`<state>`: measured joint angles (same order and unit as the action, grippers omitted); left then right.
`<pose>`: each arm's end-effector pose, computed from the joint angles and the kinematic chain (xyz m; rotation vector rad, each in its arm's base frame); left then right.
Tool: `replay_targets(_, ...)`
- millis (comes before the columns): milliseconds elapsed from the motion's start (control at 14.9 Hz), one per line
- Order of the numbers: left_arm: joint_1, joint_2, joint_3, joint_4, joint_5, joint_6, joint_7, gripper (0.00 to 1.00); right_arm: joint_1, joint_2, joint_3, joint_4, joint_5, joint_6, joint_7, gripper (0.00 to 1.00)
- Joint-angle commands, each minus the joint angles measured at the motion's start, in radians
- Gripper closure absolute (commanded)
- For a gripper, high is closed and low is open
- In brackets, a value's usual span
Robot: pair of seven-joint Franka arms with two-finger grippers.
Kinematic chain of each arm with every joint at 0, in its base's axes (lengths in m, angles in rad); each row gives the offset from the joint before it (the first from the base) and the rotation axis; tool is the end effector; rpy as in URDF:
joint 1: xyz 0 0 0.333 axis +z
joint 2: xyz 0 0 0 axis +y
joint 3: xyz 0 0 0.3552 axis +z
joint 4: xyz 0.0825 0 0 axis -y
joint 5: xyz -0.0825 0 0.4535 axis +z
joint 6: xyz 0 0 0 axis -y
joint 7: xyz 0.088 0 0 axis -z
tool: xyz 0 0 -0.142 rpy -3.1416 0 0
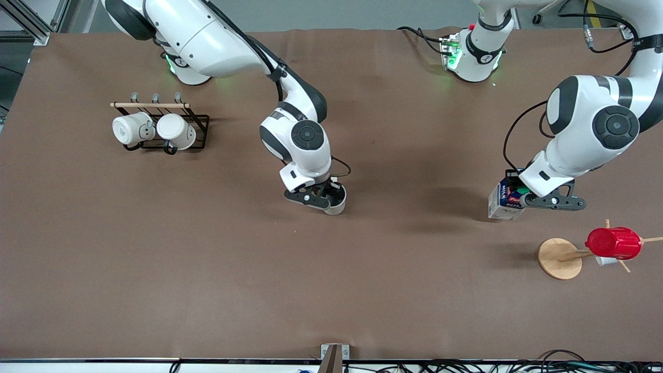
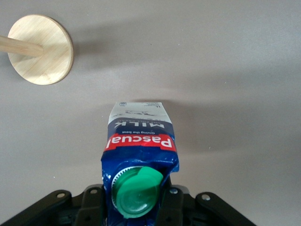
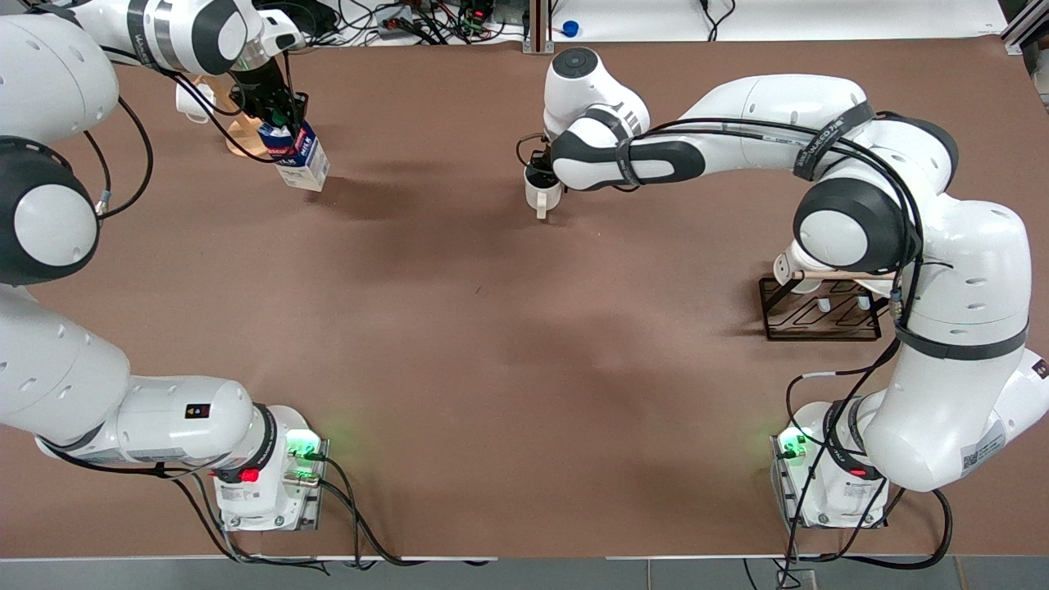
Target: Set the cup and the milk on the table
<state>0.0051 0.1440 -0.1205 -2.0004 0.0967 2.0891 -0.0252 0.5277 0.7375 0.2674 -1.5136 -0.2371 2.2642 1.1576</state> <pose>0.6353 -0.0648 0.3501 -3.0642 0.2143 0.0754 0.5874 0.5400 0.1939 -3.0780 0.4411 -0.0482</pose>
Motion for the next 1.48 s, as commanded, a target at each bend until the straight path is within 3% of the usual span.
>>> replay_targets(0,-0.005,-0.001,-0.004,0.011,0.005,-0.018,-0.012,0.63,-0.011,-0.009,0.016,0.016,-0.025,-0.012,0.021,0.00)
replay_targets(201,-0.011,0.005,-0.004,0.025,-0.046,-0.018,-0.016,0.63,-0.069,-0.081,0.065,0.013,-0.021,-0.028,0.013,0.00)
replay_targets(537,-0.127,0.045,-0.010,0.081,-0.127,-0.018,-0.143,0.63,-0.211,-0.317,0.064,0.001,-0.030,-0.291,-0.018,0.00)
replay_targets(1007,-0.419,0.219,-0.010,0.305,-0.127,-0.018,-0.638,0.63,-0.506,-0.567,0.044,0.003,-0.016,-0.575,-0.491,0.00)
replay_targets(1276,-0.520,0.351,-0.010,0.436,-0.126,-0.012,-0.821,0.64,-0.511,-0.668,-0.170,0.006,0.128,-0.667,-0.864,0.00)
replay_targets(1410,-0.562,0.396,-0.010,0.475,-0.126,-0.007,-0.892,0.64,-0.514,-0.685,-0.238,0.013,0.154,-0.722,-0.996,0.00)
